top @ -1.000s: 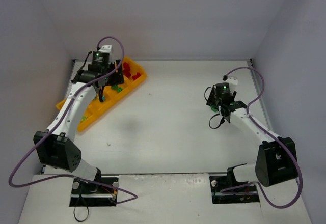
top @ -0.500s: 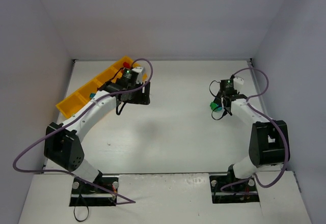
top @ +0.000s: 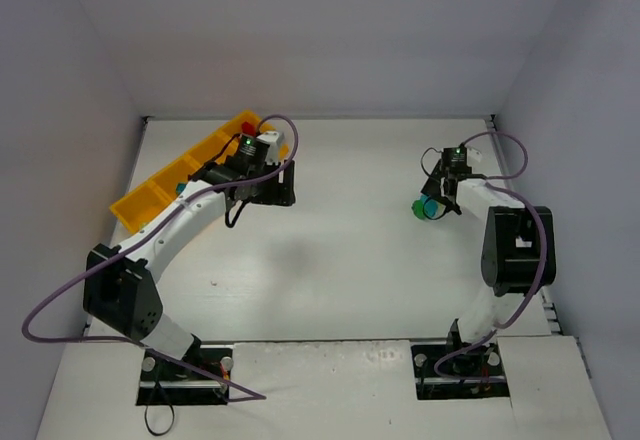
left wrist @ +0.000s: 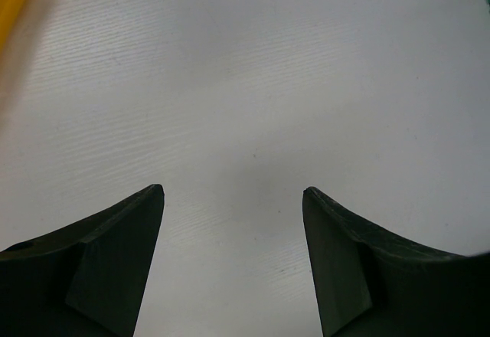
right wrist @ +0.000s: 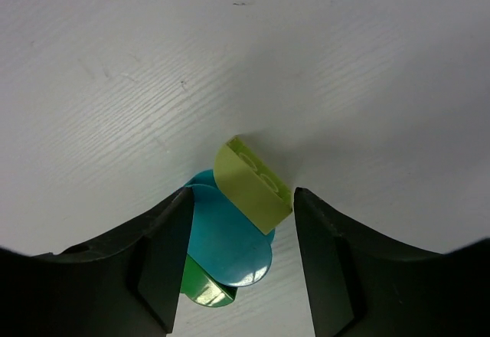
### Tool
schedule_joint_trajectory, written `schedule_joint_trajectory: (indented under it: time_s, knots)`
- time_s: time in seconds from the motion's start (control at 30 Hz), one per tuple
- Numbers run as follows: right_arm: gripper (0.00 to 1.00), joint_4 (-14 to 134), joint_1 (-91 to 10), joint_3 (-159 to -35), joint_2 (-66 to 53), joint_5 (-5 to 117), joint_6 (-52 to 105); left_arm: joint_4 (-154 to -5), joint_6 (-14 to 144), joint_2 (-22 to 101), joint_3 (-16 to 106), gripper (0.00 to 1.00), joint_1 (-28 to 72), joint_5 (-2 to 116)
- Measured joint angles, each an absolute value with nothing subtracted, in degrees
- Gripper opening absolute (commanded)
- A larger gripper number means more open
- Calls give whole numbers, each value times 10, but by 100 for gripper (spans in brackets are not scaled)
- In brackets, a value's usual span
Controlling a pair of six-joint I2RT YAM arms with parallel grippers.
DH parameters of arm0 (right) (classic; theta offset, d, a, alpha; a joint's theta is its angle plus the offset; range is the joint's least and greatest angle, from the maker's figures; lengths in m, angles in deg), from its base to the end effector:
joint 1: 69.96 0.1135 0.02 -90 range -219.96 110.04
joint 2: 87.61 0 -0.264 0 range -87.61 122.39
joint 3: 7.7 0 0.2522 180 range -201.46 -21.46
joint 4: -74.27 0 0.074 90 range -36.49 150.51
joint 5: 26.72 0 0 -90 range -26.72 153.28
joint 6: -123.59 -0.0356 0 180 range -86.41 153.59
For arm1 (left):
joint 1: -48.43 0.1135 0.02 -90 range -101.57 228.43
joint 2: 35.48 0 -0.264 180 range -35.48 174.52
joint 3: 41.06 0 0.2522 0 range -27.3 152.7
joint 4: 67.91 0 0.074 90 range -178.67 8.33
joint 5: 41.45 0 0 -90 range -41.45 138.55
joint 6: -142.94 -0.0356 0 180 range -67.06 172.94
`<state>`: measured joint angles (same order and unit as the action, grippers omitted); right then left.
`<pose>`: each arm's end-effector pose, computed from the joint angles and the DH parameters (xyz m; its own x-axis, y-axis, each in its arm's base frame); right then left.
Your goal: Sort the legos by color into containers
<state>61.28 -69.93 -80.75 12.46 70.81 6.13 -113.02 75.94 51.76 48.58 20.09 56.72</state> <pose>0.3745 -0.0045 0.1886 -0.5244 0.4569 -0.7185 0.3851 0.8799 0.2784 0.2964 -0.1656 0.3137 -0.7690 -0.0247 -0.6387 0.2839 0.8821 -0.3758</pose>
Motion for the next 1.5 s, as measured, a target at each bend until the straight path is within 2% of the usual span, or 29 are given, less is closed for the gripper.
schedule_joint_trajectory:
  time_s: [0.1,0.13,0.2,0.23,0.33,0.7,0.77,0.83,0.87,0.9,0.93,1.0,1.2,1.5]
  knots:
    - [42,629,-699,-806,126,683,66,-1130,759,517,486,67,201,574]
    - [37,638,-699,-802,126,673,65,-1130,759,517,486,67,201,576]
    - [31,659,-699,-790,124,655,57,-1130,759,517,486,67,201,579]
    - [24,670,-698,-780,120,645,49,-1130,759,517,486,67,201,581]
    - [16,684,-692,-750,97,625,28,-1130,760,517,486,67,201,588]
    - [13,684,-547,-659,1,594,-36,-1130,760,518,486,67,199,606]
    - [15,678,-547,-658,-18,599,-28,-1130,761,520,486,67,199,608]
    - [33,673,-550,-659,-36,614,-10,-1130,762,522,488,67,199,611]
    - [44,669,-552,-660,-44,623,-1,-1130,762,523,489,67,199,612]
    - [75,667,-553,-662,-50,631,10,-1130,762,525,491,67,199,614]
    - [86,664,-553,-664,-55,640,22,-1130,762,526,492,67,199,615]
    - [100,662,-554,-668,-60,657,53,-1130,762,528,495,67,199,617]
    - [100,645,-554,-695,-47,696,122,-1131,766,538,508,67,199,624]
    - [98,640,-557,-737,46,699,173,-1132,772,544,511,67,199,627]
